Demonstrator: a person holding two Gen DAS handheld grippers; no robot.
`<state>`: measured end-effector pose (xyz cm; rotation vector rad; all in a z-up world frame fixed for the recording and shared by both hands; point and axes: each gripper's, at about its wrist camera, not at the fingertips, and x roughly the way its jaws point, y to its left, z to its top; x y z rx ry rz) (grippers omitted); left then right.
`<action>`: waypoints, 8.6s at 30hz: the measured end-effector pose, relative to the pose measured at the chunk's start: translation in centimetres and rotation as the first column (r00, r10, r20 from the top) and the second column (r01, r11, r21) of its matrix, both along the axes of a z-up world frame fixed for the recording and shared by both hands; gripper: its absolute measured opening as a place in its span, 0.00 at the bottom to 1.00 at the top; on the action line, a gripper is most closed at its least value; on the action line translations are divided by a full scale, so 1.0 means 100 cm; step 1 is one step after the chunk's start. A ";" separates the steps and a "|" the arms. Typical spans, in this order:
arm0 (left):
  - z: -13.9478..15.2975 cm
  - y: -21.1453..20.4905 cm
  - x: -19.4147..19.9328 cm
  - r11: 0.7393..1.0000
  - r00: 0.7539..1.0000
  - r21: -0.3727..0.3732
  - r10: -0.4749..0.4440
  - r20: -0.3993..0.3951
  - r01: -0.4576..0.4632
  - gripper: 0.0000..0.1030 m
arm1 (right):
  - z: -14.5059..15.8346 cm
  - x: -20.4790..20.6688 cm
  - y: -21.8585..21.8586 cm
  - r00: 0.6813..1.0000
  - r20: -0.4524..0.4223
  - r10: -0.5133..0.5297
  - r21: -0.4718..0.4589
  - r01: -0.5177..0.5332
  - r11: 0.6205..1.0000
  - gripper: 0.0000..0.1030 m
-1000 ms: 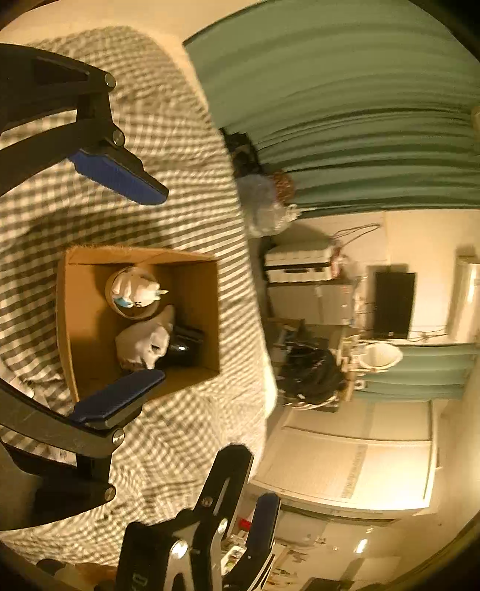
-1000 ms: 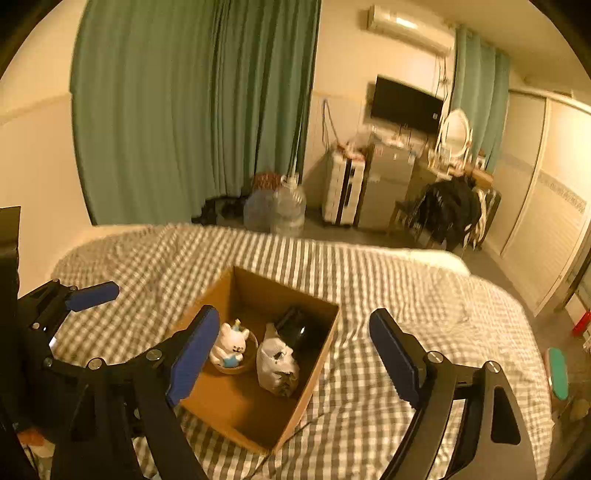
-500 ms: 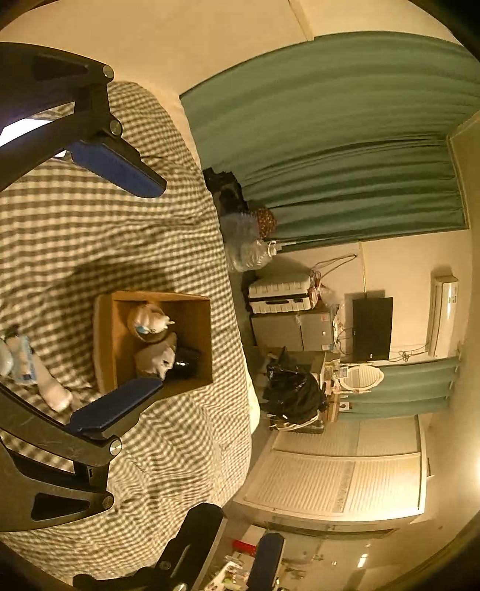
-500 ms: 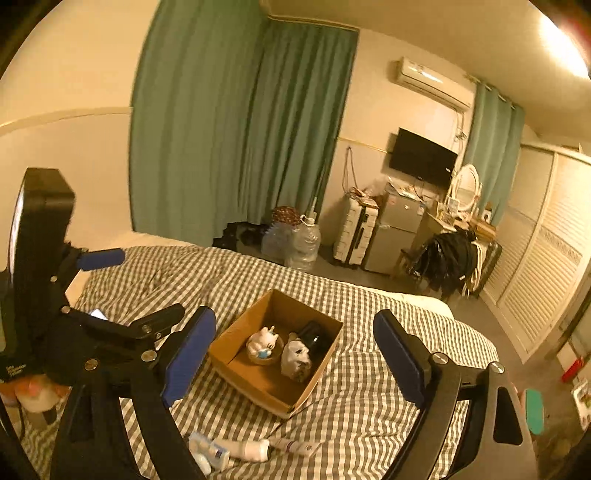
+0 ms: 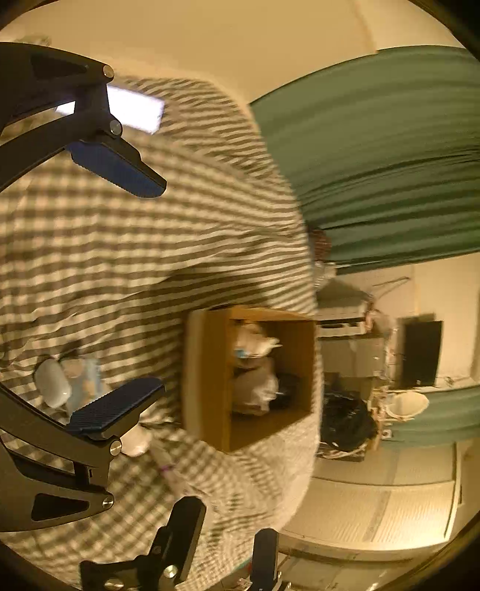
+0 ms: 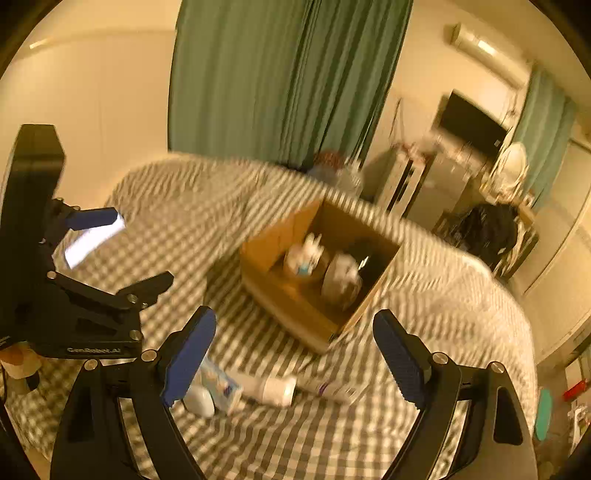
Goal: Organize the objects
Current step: 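Move both tools back toward the tissue pack and capsule case, then grasp the white capsule case with the left tool while the right tool grasps the blue tissue pack, then carry capsule case and tissue pack into the box and release both, then lift both open tools away from the box toward the bottle and tube, then grasp the white bottle with the left tool while the right tool grasps the white tube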
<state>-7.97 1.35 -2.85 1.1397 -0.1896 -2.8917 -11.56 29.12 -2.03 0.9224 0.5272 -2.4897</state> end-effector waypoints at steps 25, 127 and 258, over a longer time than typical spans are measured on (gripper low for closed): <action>-0.155 0.072 0.012 0.977 0.913 0.030 -0.207 0.351 0.209 0.57 | -0.110 -0.030 0.026 0.977 0.210 -0.041 0.026 0.036 0.999 0.84; 0.006 0.050 -0.236 0.943 0.959 0.182 -0.282 0.000 0.277 0.22 | -0.010 -0.250 -0.011 0.976 -0.005 -0.217 -0.032 0.216 0.976 0.31; -0.077 0.014 -0.021 0.954 0.948 0.230 -0.243 0.206 0.194 0.31 | -0.141 -0.069 -0.030 0.938 0.317 0.137 0.472 -0.282 0.835 0.15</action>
